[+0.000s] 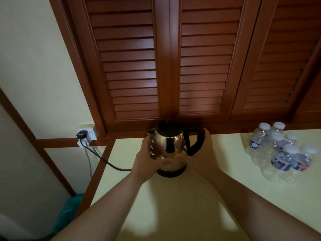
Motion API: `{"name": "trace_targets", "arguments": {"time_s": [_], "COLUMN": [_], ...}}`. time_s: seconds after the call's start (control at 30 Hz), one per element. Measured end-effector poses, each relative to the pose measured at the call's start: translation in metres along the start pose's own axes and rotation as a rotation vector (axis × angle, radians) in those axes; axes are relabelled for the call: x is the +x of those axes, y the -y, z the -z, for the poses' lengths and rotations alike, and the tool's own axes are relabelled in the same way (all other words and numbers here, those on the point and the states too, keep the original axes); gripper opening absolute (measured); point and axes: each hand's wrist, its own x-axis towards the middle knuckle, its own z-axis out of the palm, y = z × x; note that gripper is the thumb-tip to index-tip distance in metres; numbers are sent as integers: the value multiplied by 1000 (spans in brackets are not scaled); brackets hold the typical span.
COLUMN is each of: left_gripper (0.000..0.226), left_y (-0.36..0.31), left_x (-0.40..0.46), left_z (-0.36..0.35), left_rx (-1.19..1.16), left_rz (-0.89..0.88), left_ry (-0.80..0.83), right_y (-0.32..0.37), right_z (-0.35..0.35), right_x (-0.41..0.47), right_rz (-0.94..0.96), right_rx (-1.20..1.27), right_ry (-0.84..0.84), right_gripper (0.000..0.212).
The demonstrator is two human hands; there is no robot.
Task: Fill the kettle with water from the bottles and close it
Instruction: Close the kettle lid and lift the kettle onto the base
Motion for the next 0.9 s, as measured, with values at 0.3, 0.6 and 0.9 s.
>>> {"name": "trace_targets", "arguments": {"time_s": [0.3,0.6,0.9], "left_gripper": [106,99,93], "left_y": [-4,-6,-6], "left_x": [-37,-51,-52], "left_z": [9,18,19], "left_rx": [-41,11,33], "left_rz": [-20,-3,8], "left_ry": [19,57,59], "right_y": [9,38,57], "right_z": [3,20,28], "right_x": [-37,-49,-48], "right_rz": [27,94,133], "right_rx": [-3,-275,-325], "right_ry": [-27,15,92], "right_gripper": [134,142,133]}}
